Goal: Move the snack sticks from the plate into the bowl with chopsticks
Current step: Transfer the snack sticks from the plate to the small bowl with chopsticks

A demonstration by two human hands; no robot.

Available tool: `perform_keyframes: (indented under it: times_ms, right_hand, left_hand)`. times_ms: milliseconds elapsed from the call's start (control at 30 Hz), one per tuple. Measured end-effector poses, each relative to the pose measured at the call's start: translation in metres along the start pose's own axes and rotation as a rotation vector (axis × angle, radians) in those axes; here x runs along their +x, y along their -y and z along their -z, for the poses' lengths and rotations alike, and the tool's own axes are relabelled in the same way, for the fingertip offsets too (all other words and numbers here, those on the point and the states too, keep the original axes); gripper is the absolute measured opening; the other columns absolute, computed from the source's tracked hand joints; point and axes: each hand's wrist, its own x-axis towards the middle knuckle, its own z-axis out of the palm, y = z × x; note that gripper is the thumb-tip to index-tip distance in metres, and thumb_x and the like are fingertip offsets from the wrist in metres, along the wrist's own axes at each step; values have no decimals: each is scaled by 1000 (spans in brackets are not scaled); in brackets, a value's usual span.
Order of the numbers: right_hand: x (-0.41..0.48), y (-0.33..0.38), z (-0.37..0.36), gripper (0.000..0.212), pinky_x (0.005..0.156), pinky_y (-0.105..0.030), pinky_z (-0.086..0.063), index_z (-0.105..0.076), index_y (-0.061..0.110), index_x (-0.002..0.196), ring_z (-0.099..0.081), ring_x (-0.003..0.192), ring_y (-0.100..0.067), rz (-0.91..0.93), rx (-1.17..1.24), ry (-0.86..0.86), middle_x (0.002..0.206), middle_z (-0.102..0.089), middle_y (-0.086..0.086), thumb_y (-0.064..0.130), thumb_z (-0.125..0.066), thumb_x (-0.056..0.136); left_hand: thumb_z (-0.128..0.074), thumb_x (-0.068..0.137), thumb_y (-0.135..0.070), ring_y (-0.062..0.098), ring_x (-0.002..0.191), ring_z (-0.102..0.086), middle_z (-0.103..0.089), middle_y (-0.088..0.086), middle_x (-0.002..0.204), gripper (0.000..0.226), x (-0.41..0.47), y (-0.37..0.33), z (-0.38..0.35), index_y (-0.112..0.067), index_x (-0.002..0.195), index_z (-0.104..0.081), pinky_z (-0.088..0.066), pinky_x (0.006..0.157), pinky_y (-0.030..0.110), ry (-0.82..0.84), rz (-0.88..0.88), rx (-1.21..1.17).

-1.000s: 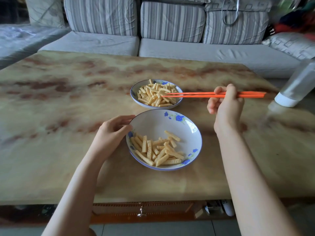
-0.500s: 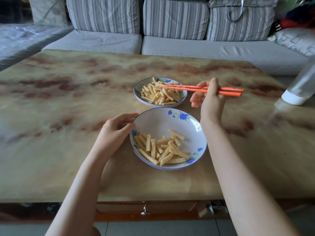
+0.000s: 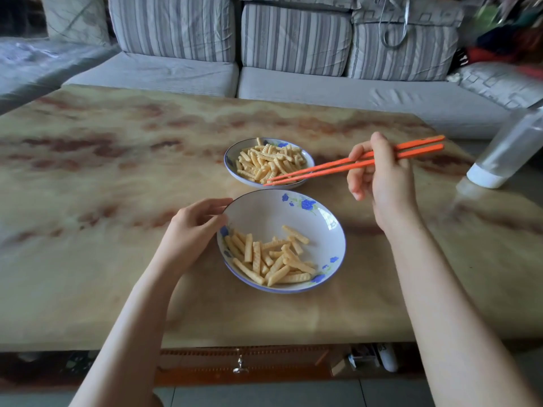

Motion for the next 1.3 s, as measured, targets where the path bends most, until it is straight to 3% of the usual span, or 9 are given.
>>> perform_keyframes:
  times_ms: [200, 333, 467, 700, 800, 933, 1200, 1300]
  right_hand:
    - [-20, 14, 32, 45, 35, -19, -25, -55, 10, 67, -33, 30, -20, -18, -143, 89, 36, -44, -7, 27, -35, 103]
    - [-31, 18, 41, 44, 35, -20, -25, -55, 12, 66, -34, 31, -20, -31, -170, 85, 37, -44, -9, 29, -36, 102]
    - [-35, 22, 45, 44, 36, -20, -24, -55, 11, 67, -32, 29, -19, -48, -170, 97, 36, -43, -10, 30, -36, 102]
    - [-41, 22, 48, 44, 35, -19, -26, -54, 8, 69, -33, 30, -19, -76, -222, 132, 36, -44, -9, 28, -35, 103]
    - [-43, 19, 45, 44, 35, -17, -26, -53, 8, 69, -34, 29, -18, -91, -188, 100, 36, -45, -9, 28, -34, 103]
    - [-42, 16, 40, 45, 35, -15, -26, -52, 8, 67, -35, 28, -17, -79, -136, 16, 36, -46, -7, 28, -35, 103]
    - [-29, 20, 28, 42, 37, -21, -27, -51, 10, 68, -37, 31, -19, -24, 21, -152, 37, -46, -5, 27, -35, 102]
    - [-22, 14, 19, 41, 37, -21, -28, -50, 9, 68, -37, 30, -18, -5, 66, -208, 36, -46, -4, 24, -34, 102]
  left_hand:
    - [-62, 85, -7, 10, 85, -65, -70, -7, 95, 32, 2, 1, -3, -31, 104, -70, -53, 87, 32, -44, -3, 10]
    - [-59, 87, -6, 10, 87, -64, -70, -1, 99, 32, 1, 1, -5, -28, 108, -70, -52, 85, 29, -54, -16, 29]
    - [-58, 89, -7, 7, 89, -63, -67, -6, 95, 31, 0, 0, -6, -24, 113, -69, -47, 75, 16, -69, -25, 45]
    - [-59, 88, -4, -16, 69, -60, -67, -13, 88, 32, -1, -1, -10, -22, 112, -69, -43, 62, -1, -97, -36, 43]
    - [-58, 87, -4, -18, 67, -58, -67, -14, 87, 32, 0, -1, -11, -22, 111, -70, -43, 61, -1, -105, -28, 39]
    - [-57, 86, -3, -11, 73, -60, -66, -14, 86, 33, 1, -3, -14, -21, 110, -70, -44, 62, 4, -123, -11, 49]
    - [-55, 87, -6, -8, 76, -56, -67, -1, 95, 35, 7, -6, -18, -25, 112, -68, -38, 55, 2, -139, 32, 81]
    - [-55, 87, -7, -7, 77, -56, -68, 0, 98, 35, 9, -5, -20, -25, 113, -68, -39, 60, 8, -143, 42, 74]
